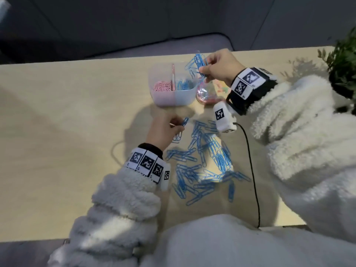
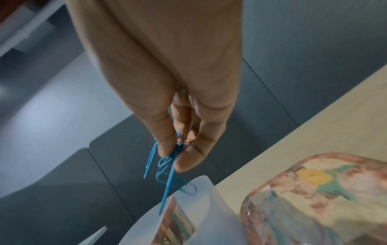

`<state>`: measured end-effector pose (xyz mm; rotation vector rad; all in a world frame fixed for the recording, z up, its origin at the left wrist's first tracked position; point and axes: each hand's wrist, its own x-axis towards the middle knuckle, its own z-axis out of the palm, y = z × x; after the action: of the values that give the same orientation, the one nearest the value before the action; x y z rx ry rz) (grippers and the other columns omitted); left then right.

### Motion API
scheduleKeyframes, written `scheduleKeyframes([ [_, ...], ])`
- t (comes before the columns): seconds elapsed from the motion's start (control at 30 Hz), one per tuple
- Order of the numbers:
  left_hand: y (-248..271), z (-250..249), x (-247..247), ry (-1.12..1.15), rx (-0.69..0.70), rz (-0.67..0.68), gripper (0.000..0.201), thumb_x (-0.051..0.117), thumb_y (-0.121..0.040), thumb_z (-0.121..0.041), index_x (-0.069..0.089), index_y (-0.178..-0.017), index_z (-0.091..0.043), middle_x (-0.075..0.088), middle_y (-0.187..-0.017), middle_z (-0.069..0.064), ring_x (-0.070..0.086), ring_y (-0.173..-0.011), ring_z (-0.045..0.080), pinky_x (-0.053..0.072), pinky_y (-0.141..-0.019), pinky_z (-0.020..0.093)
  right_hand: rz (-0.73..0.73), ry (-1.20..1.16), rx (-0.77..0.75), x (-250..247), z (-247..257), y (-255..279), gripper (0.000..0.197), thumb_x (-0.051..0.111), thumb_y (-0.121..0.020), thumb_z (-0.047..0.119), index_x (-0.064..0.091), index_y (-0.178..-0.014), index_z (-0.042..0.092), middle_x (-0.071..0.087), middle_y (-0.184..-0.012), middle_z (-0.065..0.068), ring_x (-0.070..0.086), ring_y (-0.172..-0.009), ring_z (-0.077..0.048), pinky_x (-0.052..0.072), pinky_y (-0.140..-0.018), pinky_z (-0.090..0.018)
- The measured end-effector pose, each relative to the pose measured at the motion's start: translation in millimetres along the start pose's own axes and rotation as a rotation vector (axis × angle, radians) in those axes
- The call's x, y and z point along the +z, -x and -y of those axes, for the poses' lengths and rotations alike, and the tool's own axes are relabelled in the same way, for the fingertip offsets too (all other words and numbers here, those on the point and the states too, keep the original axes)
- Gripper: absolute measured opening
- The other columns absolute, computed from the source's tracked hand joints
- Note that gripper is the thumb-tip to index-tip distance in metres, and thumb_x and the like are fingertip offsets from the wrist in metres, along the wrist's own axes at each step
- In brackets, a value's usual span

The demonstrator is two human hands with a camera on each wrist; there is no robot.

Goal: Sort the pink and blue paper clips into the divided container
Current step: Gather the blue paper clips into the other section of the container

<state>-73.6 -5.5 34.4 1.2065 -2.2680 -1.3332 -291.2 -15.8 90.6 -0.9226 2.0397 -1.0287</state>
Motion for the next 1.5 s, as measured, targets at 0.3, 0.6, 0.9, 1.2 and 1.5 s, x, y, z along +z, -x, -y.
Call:
scheduleKeyframes([
  [0.3,-82,-45,-28,0.231,0.091,-0.377,0.011,0.069,-0.071,-0.003,0.067,-0.081,-0.006,0.053,-0.060,-0.008,0.050,-0.049,-0.004,0.038,-0.051,0.007,-0.020,0.013,0.110,34,-8,-21,0.024,0.057,-0.081,-0.008,0.055,-0.064,0.008,0.055,-0.062,-0.007,0.057,-0.052,-0.021,0.058,-0.067,-0.040],
  [0.6,-132,-35,8,0.144,0.051,-0.343,0.019,0.056,-0.076,0.002,0.063,-0.093,-0.003,0.056,-0.079,0.002,0.051,-0.071,0.013,0.042,-0.063,0.015,-0.039,-0.253,0.119,0,-47,41,0.024,0.043,-0.089,-0.009,0.057,-0.074,0.002,0.055,-0.062,-0.010,0.053,-0.034,-0.003,0.049,-0.040,-0.017],
  [0.9,-79,-19,-13,-0.006,0.283,-0.223,0.019,0.056,-0.078,-0.005,0.065,-0.094,-0.009,0.063,-0.099,0.007,0.058,-0.082,0.012,0.046,-0.071,0.015,0.228,0.448,0.092,-31,-146,131,0.058,0.079,-0.068,0.033,0.053,-0.116,0.013,0.054,-0.104,0.002,0.055,-0.087,-0.007,0.042,-0.080,-0.021],
  [1.2,58,70,6,-0.610,0.265,0.170,0.086,0.049,-0.060,-0.077,0.051,-0.122,-0.017,0.054,-0.122,0.006,0.047,-0.117,0.026,0.028,-0.103,0.031,0.398,0.733,0.066,-13,-186,224,0.115,0.077,-0.059,0.054,0.010,-0.145,0.018,0.028,-0.137,-0.005,0.050,-0.118,-0.030,0.047,-0.089,-0.036],
  [1.5,88,63,53,-0.535,0.261,0.406,0.109,0.073,-0.062,-0.055,0.018,-0.145,-0.011,0.014,-0.155,0.011,0.004,-0.145,0.027,0.003,-0.120,0.035,0.288,0.397,-0.049,40,-158,188,0.069,0.075,-0.073,0.017,0.043,-0.134,0.009,0.054,-0.109,-0.017,0.053,-0.101,-0.030,0.039,-0.086,-0.033],
])
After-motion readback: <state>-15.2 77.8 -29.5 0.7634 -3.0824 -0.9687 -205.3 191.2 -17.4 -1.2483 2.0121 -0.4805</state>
